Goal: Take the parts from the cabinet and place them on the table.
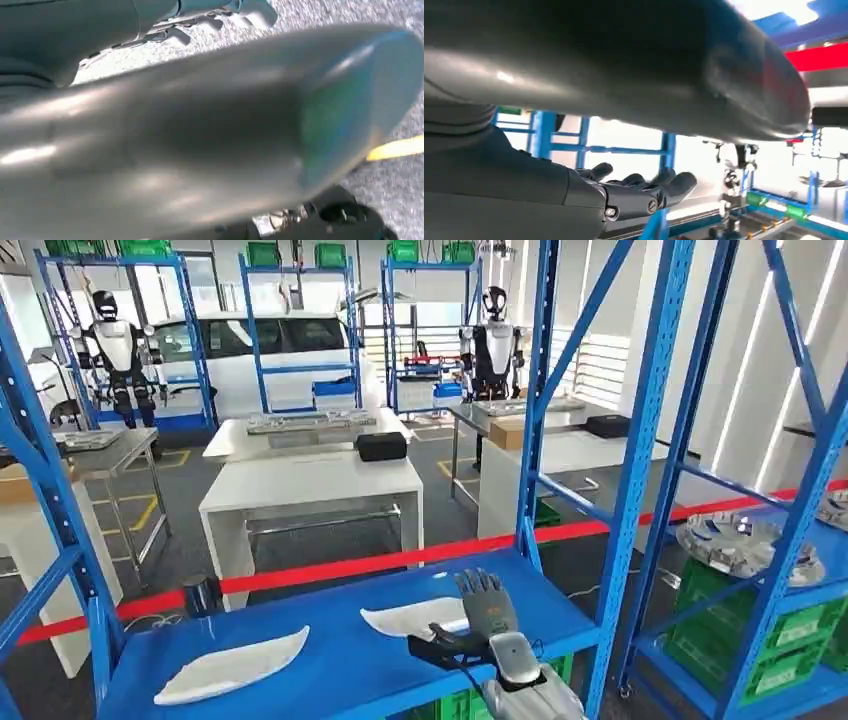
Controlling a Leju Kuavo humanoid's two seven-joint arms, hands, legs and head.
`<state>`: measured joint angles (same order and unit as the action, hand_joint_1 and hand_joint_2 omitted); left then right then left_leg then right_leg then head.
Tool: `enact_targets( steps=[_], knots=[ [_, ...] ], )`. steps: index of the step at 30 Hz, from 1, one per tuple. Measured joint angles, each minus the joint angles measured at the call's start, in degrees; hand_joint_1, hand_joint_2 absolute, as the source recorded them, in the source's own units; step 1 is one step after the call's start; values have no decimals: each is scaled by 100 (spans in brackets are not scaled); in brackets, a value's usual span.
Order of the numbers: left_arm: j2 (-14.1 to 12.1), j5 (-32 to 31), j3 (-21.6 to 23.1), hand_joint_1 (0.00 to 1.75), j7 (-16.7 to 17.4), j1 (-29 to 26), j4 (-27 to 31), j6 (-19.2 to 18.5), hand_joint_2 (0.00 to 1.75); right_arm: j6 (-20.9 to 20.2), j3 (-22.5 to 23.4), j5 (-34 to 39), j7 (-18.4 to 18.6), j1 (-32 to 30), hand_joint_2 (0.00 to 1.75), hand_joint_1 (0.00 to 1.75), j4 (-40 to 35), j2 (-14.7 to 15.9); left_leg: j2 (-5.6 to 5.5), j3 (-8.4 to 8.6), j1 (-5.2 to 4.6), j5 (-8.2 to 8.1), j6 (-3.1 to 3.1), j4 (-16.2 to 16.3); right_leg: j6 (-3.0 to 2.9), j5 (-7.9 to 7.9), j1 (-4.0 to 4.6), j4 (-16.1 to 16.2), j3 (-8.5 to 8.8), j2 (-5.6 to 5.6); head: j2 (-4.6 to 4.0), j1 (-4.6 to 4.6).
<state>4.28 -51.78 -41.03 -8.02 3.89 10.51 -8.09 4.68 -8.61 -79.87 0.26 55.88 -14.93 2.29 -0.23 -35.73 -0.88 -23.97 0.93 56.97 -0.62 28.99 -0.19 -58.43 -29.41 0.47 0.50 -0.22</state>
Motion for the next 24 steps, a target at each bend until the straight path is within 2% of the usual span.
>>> enact_targets(
  steps=[1,2,3,4,5,6,7,8,10,11,12,13,14,15,16,17,18,19,21,22,23,24],
  knots=[
    [13,0,0,0,-2,6,0,0,0,0,0,-2,-13,1,0,0,-4,-2,-3,160,32,22,21,-51,11,24,10,-54,-2,-1,2,-2],
    [15,0,-2,0,-2,9,2,0,0,4,0,0,-26,7,0,0,-4,-2,0,240,52,4,37,-83,26,67,-5,-206,-38,-7,0,13],
    [11,0,-2,0,-2,18,2,0,0,4,0,-4,-48,37,0,0,-2,-4,-4,269,63,-22,69,-84,67,140,-11,-513,-208,-10,0,31],
    [11,0,-4,0,-2,28,2,0,0,4,0,-4,-46,44,0,0,-2,-4,-6,286,70,-58,72,-83,101,282,-29,-925,-479,-10,0,35],
    [20,0,-2,0,-2,33,2,-2,0,0,0,-4,-52,18,0,0,0,-4,-13,306,75,-94,73,-82,137,492,-47,-1337,-776,-11,0,42],
    [22,0,-4,0,-2,31,2,-4,0,0,0,-7,-63,-20,0,0,2,-4,-20,327,83,-127,60,-76,156,624,-63,-1624,-1019,-12,0,46],
    [24,0,-4,0,0,18,0,-15,0,0,0,-11,-63,-60,0,0,2,-7,-24,359,92,-167,39,-66,181,578,-81,-1695,-1160,-14,0,48],
    [37,0,-4,0,0,4,0,-22,0,0,0,-9,-63,-83,0,0,2,-9,-25,397,105,-211,15,-48,206,377,-97,-1510,-1166,-21,0,51],
    [52,0,-4,0,0,6,0,-26,0,11,0,-9,-68,-82,0,0,2,-7,-26,489,149,-333,-56,21,236,-349,-133,-528,-857,-27,0,59],
    [55,0,-4,0,-2,9,0,-26,0,15,0,-9,-72,-84,0,0,2,-7,-24,512,160,-402,-108,56,277,-563,-158,-95,-732,-42,0,59],
    [41,0,-4,0,-2,19,2,-26,0,24,0,-7,-76,-92,0,0,9,-9,-28,520,150,-437,-154,97,266,-263,-97,-66,-737,-41,0,50],
    [42,0,-4,0,0,31,2,-26,0,22,0,-7,-79,-98,0,0,9,-9,-26,494,140,-471,-198,89,161,-212,-97,-103,-699,-57,0,70],
    [42,0,-4,0,0,21,2,-26,0,24,0,-7,-79,-132,0,0,9,-9,-16,478,137,-491,-240,91,99,-353,-96,-94,-696,-41,2,51],
    [42,0,-4,0,0,16,2,-26,0,24,0,-7,-79,-144,0,0,9,-9,-22,545,133,-470,-282,127,46,-330,-91,-100,-692,-42,0,20],
    [35,0,-4,0,2,17,4,-26,0,24,0,-7,-79,-143,0,0,9,-9,-17,563,139,-497,-306,125,-4,-346,-108,-102,-640,-24,0,26],
    [35,0,-4,0,0,21,4,-26,0,28,0,-7,-79,-133,0,0,9,-9,-5,477,148,-496,-329,267,-34,-333,-110,-82,-598,-22,2,46],
    [46,0,-4,0,-2,32,2,-26,0,31,0,-4,-77,-122,0,0,9,-11,0,311,149,-533,-350,583,-70,-308,-111,-79,-569,-20,-2,9],
    [55,0,-4,0,-2,37,0,-26,0,31,0,-4,-79,-124,0,0,9,-13,0,70,149,-667,-366,988,-93,-280,-106,-79,-545,-20,2,4],
    [55,0,-4,0,0,32,0,-26,0,28,0,-7,-79,-157,0,0,9,-22,0,-469,147,-1034,-358,1783,-122,-221,-77,-81,-498,-15,0,0],
    [55,0,-4,0,0,19,0,-26,0,24,0,-7,-81,-176,0,0,9,-22,0,-631,144,-1023,-352,1921,-127,-190,-63,-82,-463,-11,2,0],
    [55,0,-4,0,4,12,0,-26,0,20,0,-7,-83,-188,0,0,9,-22,-1,-651,136,-854,-338,1786,-130,-157,-48,-82,-414,-7,0,-2],
    [55,0,-4,0,4,10,0,-26,0,20,0,-4,-87,-192,0,0,9,-24,-1,-561,125,-585,-303,1460,-129,-124,-35,-82,-362,-7,2,-4]
  ],
)
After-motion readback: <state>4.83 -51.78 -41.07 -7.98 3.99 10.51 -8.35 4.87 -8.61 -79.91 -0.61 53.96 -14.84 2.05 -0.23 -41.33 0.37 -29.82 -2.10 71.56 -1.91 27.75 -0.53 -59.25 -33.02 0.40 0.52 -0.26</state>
